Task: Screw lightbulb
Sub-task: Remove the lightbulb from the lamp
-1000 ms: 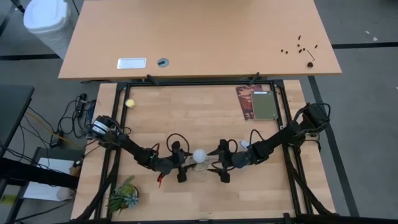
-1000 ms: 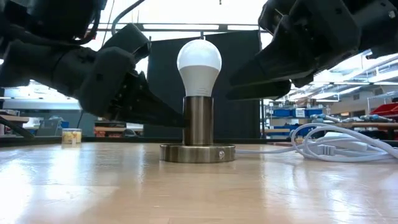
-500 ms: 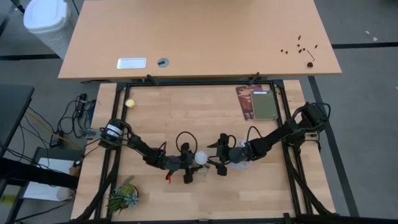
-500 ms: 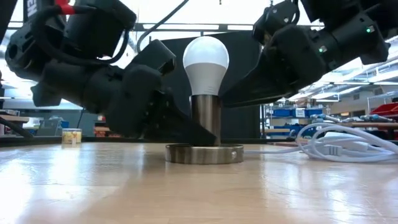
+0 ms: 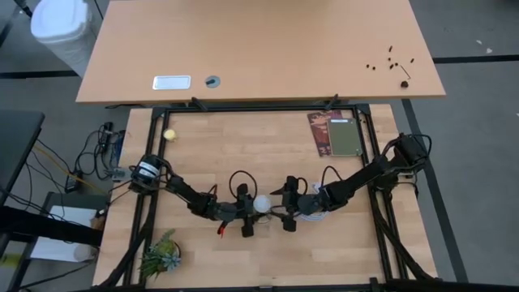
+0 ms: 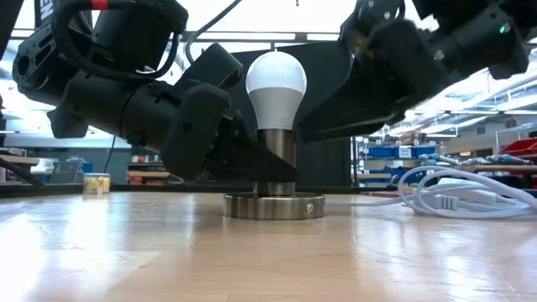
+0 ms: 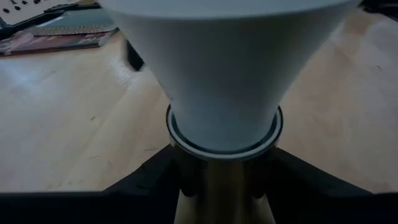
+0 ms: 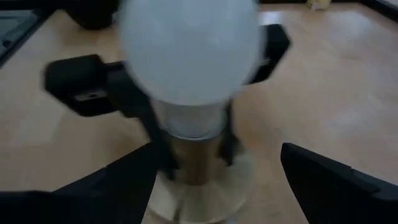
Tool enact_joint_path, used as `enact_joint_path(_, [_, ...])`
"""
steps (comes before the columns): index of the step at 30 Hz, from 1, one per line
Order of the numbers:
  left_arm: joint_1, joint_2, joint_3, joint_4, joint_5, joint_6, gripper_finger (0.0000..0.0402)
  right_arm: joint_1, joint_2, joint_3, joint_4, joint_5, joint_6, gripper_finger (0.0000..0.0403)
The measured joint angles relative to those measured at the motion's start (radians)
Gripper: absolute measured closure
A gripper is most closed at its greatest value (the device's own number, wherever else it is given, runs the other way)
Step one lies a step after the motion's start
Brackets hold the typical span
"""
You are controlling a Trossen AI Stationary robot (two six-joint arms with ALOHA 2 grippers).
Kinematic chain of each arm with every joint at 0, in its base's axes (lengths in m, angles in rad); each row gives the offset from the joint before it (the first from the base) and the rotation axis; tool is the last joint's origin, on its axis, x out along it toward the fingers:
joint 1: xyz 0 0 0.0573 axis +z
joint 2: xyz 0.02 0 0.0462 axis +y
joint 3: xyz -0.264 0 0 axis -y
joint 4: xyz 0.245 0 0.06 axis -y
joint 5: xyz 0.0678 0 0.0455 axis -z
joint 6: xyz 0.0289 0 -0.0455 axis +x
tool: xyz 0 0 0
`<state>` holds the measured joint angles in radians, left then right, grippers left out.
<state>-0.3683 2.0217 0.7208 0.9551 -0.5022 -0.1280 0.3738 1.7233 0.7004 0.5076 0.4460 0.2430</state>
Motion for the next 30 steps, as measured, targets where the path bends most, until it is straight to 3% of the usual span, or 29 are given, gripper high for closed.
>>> enact_joint_path(5, [0.000,-0.001,0.000,0.003,-0.002,-0.006,0.0224,0.067,0.000,0.074,-0.116,0.095,0.056,0.0058])
enact_joint_path(12, [0.000,-0.001,-0.001,0.035,-0.067,-0.007,0.0215,0.124,0.014,0.102,-0.067,0.285,0.084,0.0058])
enact_joint_path(15, [0.000,-0.001,0.003,0.049,-0.076,-0.007,0.0214,0.103,0.034,0.100,-0.035,0.287,0.069,0.0058])
enact_joint_path(25, [0.000,-0.001,0.033,0.049,-0.077,0.014,0.0214,0.051,0.156,0.100,0.364,0.253,-0.192,0.0058])
enact_joint_path(30, [0.000,-0.001,0.035,0.048,-0.078,-0.012,0.0214,0.026,0.158,0.100,0.394,0.233,-0.219,0.0060])
